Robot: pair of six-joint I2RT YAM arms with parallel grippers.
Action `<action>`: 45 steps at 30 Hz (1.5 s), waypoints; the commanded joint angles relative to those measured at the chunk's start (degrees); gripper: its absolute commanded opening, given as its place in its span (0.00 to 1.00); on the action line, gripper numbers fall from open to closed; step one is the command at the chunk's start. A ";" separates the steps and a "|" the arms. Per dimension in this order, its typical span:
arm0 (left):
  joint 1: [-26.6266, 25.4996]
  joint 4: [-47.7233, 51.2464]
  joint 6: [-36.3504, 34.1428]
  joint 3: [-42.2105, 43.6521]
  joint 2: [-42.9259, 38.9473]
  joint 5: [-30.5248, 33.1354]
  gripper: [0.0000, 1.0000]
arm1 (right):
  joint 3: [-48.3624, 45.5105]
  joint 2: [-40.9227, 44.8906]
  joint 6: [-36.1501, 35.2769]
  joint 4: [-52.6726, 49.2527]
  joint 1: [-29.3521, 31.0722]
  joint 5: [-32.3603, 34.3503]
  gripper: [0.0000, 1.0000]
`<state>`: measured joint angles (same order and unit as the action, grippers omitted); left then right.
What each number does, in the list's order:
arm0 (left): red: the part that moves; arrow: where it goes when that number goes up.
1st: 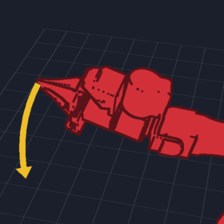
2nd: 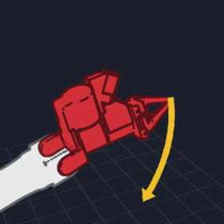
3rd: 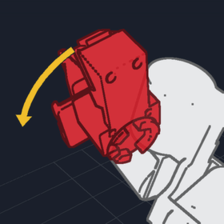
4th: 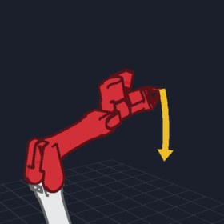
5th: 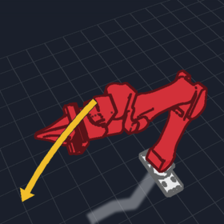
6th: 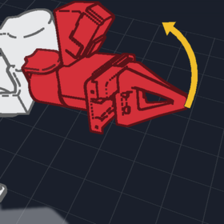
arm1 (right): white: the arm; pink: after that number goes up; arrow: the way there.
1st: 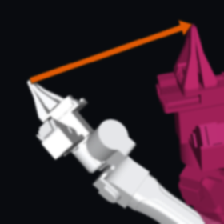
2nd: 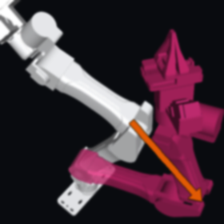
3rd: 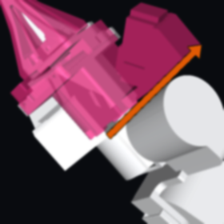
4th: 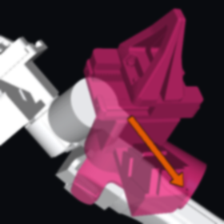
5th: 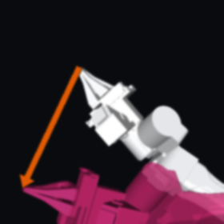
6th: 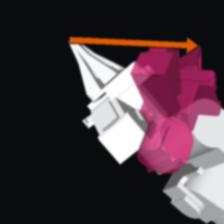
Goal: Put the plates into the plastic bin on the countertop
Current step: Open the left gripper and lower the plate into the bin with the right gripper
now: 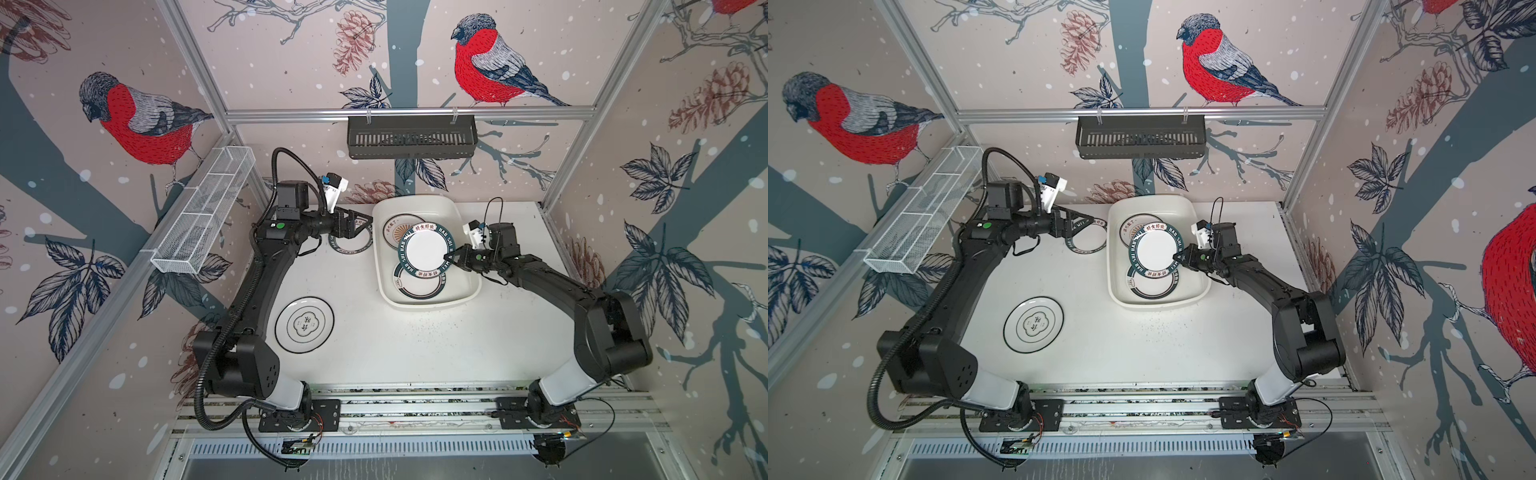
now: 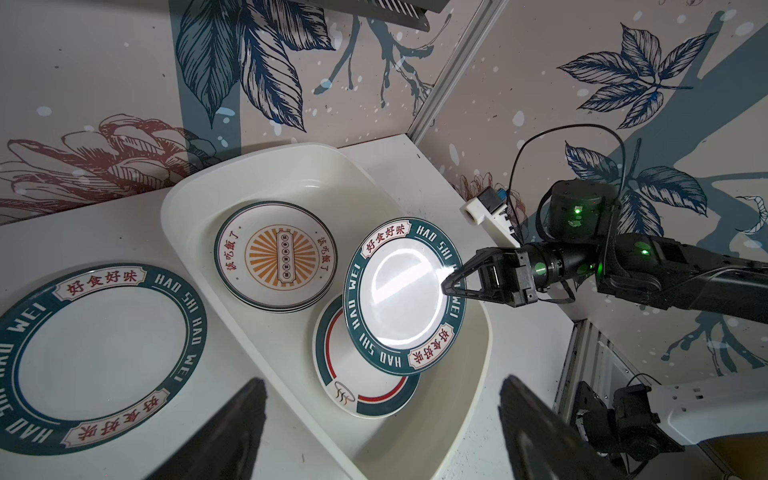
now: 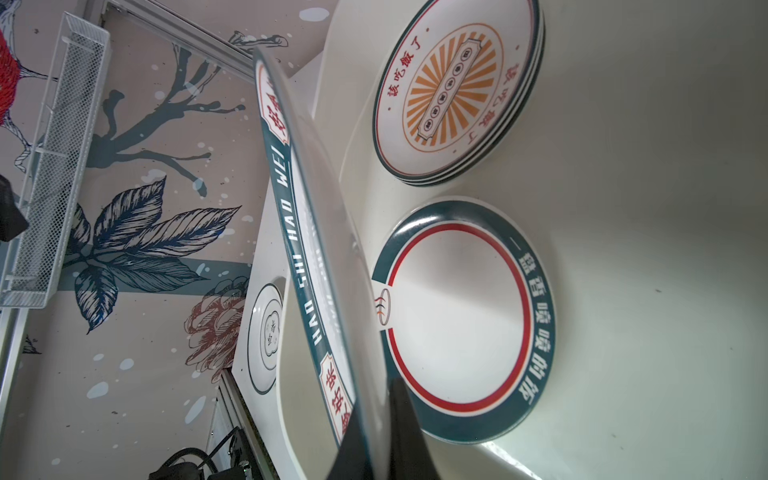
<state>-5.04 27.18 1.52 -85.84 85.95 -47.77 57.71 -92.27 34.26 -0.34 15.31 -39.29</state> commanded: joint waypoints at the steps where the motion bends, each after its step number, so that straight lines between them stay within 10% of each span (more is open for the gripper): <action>1: -0.06 -1.60 -0.50 0.56 -0.43 -0.63 0.87 | 0.98 -1.29 -1.86 -0.05 -0.06 -0.62 0.01; 45: -0.06 -2.79 -1.96 8.15 -5.36 -1.36 0.87 | 14.70 -13.78 -9.42 -17.51 2.77 3.96 0.03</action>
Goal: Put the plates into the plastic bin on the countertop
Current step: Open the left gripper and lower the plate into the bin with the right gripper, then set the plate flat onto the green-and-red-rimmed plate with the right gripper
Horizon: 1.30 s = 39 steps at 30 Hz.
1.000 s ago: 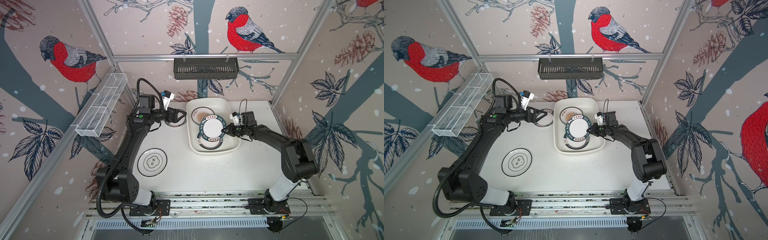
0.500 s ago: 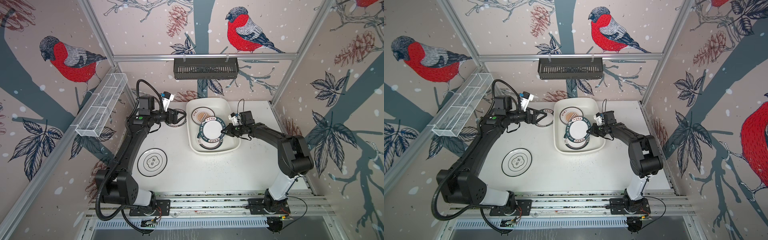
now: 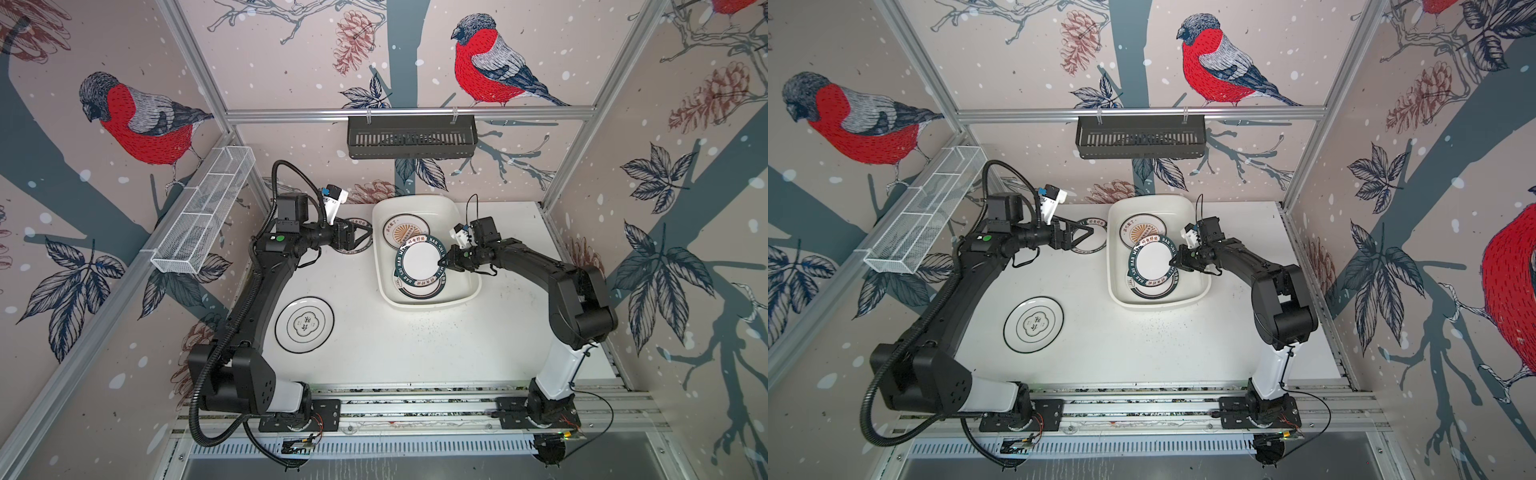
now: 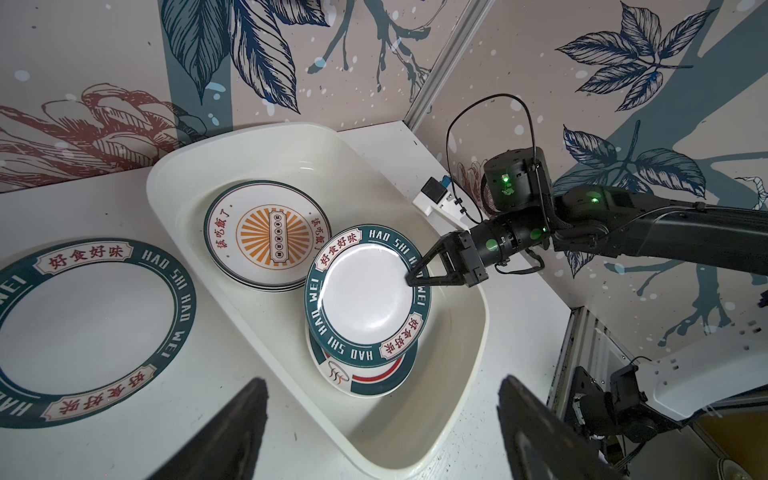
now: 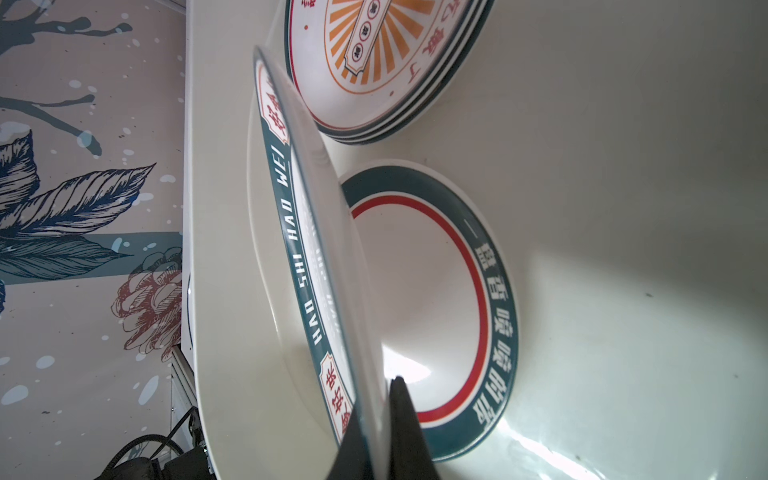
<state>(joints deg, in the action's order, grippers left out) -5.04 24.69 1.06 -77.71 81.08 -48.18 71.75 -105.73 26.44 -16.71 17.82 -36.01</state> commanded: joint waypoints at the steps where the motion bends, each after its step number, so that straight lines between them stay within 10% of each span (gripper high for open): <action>1: -0.06 -0.30 -1.58 0.02 -0.46 -1.02 0.87 | 0.94 -0.43 -1.90 -1.65 0.29 0.97 0.03; 39: -0.06 -0.55 -2.10 -0.01 -0.17 -4.22 0.87 | 0.36 -2.64 -2.71 -4.43 0.30 1.28 0.13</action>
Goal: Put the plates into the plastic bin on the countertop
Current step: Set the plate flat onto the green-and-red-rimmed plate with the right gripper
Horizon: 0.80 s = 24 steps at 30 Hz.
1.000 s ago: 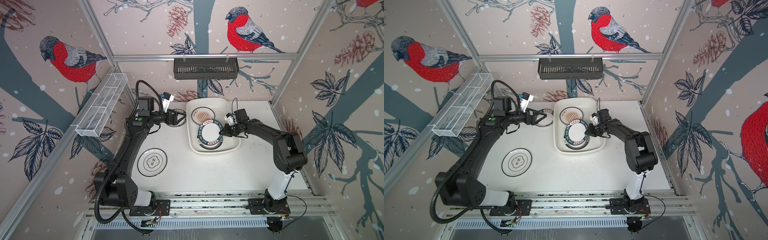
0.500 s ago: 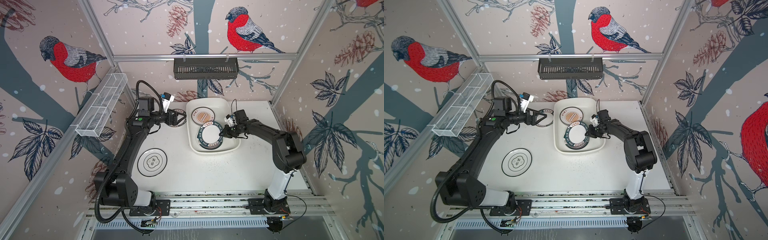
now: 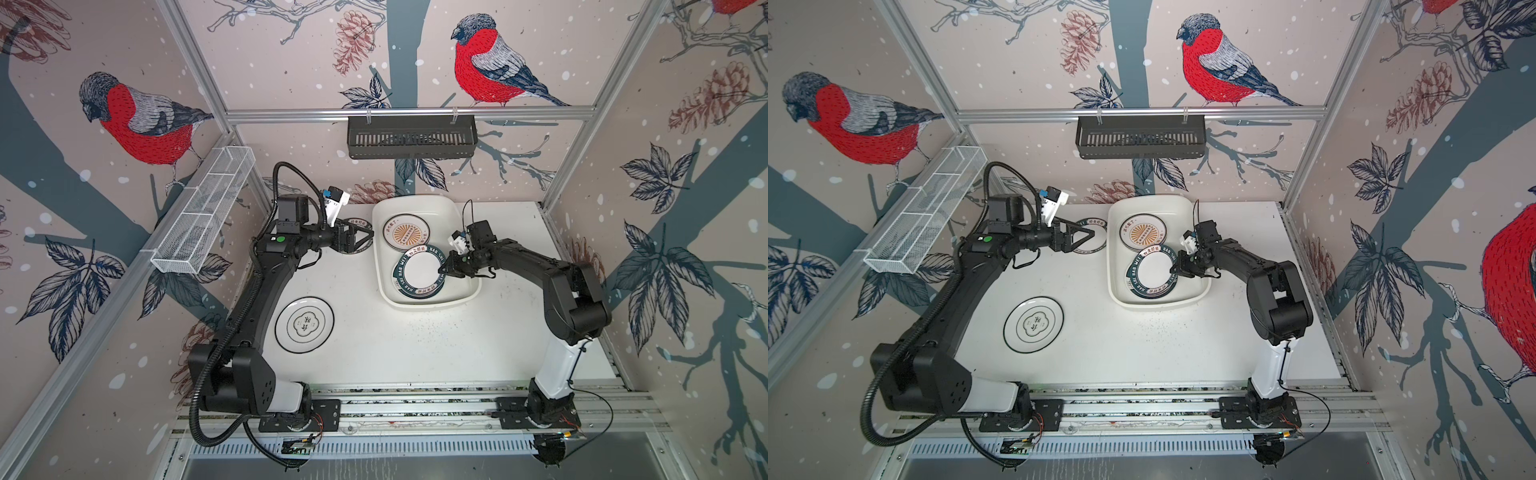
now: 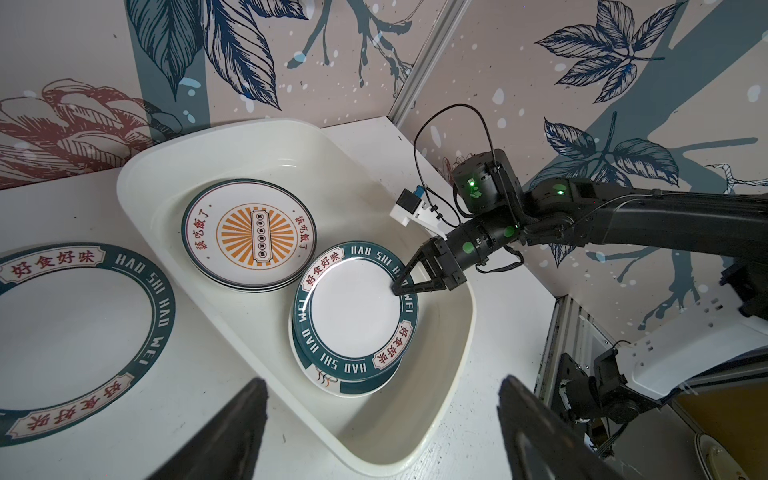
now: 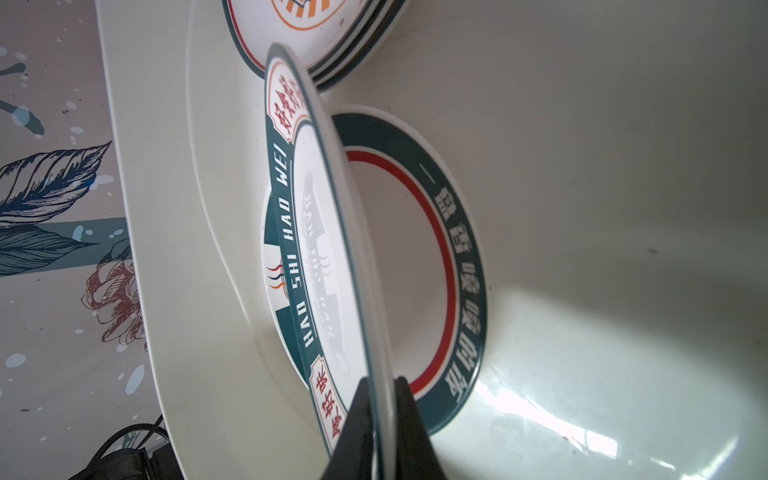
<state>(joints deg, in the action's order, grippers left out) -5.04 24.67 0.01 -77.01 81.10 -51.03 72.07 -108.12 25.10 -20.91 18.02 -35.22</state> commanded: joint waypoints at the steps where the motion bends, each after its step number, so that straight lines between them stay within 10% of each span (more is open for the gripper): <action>1: -0.06 -0.33 -1.15 -0.99 -0.07 -1.28 0.87 | 0.09 -0.31 -1.52 -0.28 0.10 0.51 0.14; 24: -0.07 0.45 -1.86 -1.56 -0.19 -1.64 0.87 | 0.14 -3.68 -3.17 -1.42 0.10 4.16 0.18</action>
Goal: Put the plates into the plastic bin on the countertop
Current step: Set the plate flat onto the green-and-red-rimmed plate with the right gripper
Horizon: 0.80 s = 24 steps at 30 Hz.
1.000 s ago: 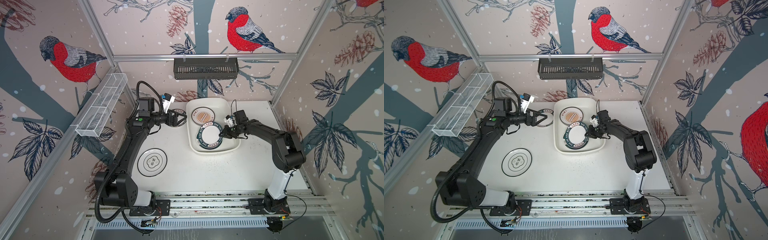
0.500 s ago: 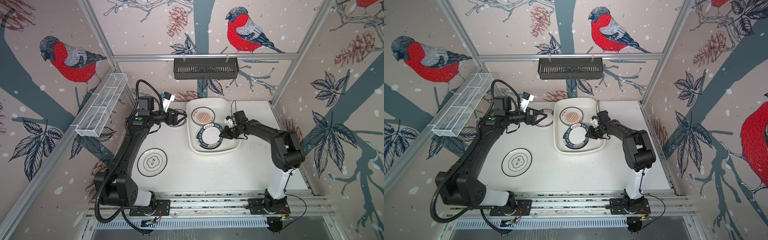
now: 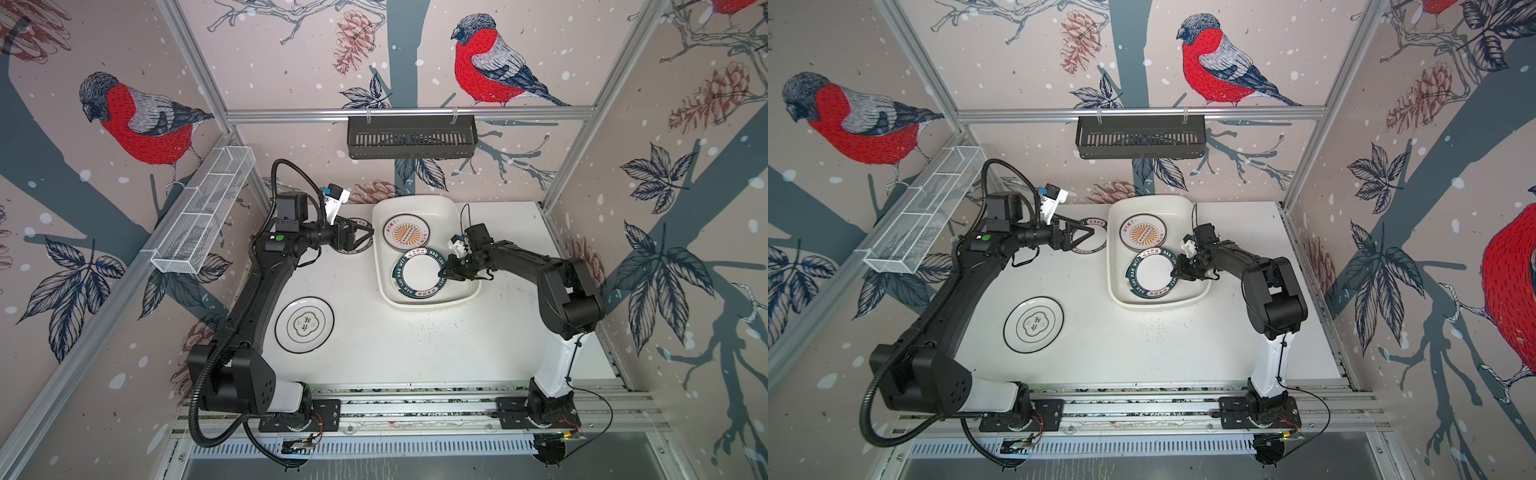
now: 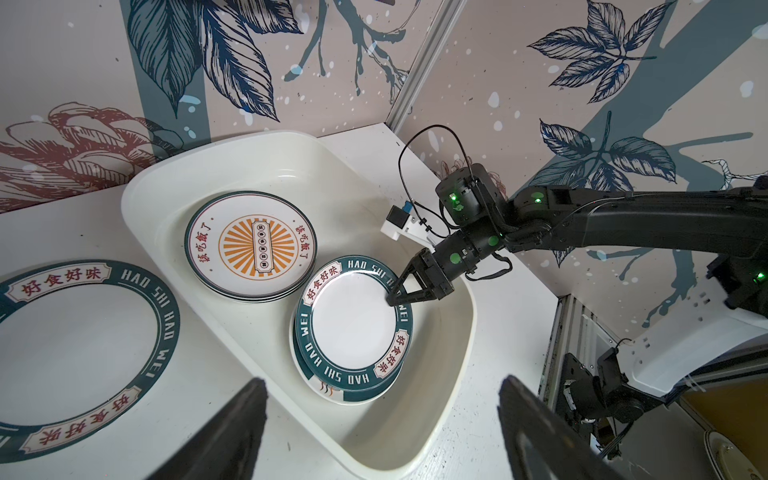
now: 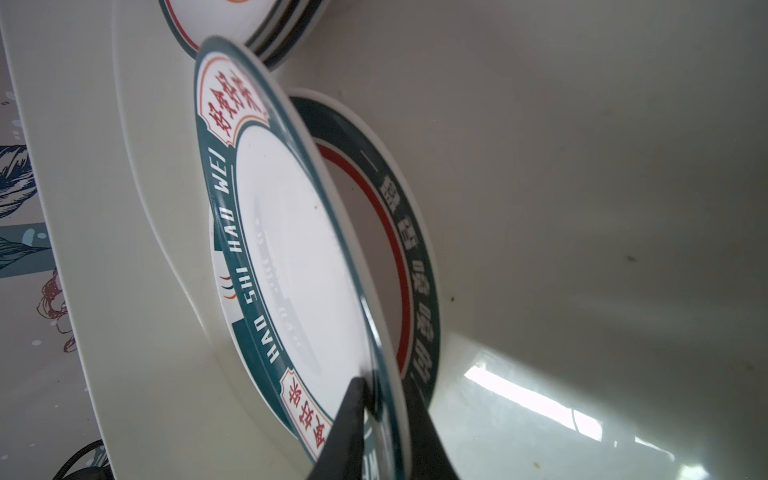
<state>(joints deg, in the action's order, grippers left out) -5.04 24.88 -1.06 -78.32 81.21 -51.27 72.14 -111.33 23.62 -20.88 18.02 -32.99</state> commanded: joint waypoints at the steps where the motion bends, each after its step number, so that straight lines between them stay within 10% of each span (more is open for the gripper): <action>1: -0.06 0.25 -0.85 -0.21 -0.34 -1.53 0.87 | 0.02 -0.56 -1.67 -1.36 0.11 1.88 0.18; 24: -0.06 0.96 -1.54 -0.49 -0.36 -1.47 0.87 | -0.59 -0.77 -1.88 -1.20 0.23 1.97 0.23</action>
<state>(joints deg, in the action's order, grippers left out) -5.04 25.17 -1.52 -78.37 81.14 -52.12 71.88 -111.77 22.52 -20.75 18.22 -32.56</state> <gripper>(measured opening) 0.869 0.227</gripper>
